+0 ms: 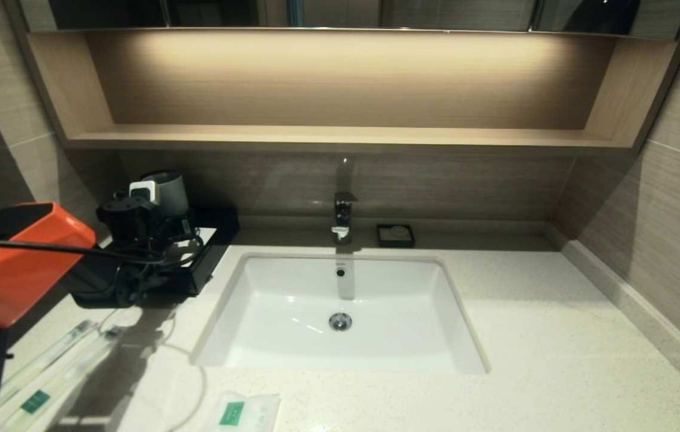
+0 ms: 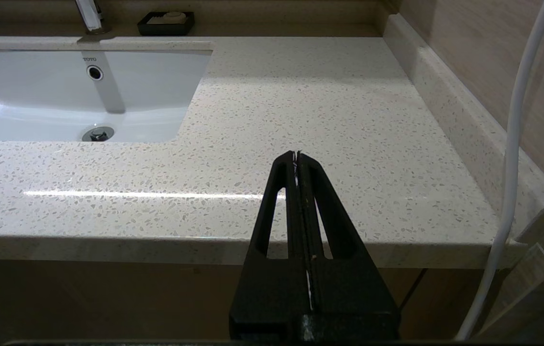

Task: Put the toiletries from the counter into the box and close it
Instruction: Place the cup on the storage box

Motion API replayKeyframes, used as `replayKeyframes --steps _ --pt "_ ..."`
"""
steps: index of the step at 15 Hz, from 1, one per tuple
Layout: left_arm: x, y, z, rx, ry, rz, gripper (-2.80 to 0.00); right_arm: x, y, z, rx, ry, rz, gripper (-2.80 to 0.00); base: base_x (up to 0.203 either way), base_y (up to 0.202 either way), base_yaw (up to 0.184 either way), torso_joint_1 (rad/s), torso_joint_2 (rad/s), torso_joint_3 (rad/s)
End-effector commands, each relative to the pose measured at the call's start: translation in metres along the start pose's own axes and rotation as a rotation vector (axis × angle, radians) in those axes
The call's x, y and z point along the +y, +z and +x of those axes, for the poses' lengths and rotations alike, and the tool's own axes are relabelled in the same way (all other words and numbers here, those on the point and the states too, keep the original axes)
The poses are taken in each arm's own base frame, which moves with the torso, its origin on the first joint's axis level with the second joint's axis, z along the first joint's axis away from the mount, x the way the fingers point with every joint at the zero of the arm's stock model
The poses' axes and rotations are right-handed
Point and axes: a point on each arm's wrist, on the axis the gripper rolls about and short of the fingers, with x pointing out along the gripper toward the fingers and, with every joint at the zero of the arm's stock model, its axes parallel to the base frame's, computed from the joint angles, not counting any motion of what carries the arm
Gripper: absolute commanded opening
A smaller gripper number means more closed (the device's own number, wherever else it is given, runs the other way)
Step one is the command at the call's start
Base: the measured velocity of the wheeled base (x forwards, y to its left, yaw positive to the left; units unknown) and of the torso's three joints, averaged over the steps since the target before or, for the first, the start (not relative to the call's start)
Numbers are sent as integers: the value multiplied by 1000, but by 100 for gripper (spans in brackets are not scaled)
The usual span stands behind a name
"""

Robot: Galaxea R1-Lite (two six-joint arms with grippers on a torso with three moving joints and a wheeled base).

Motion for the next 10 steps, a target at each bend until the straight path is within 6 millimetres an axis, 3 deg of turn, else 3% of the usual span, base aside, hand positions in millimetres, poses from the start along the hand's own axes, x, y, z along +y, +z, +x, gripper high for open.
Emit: replayKeyframes --steps 1,10 --pt "-1 -2 5 -10 0 -2 -280 0 0 0 1 0 0 -280 0 0 0 0 0 0" --pt "-4 -6 12 -6 -4 -3 -280 0 0 0 1 0 0 -280 0 0 0 0 0 0"
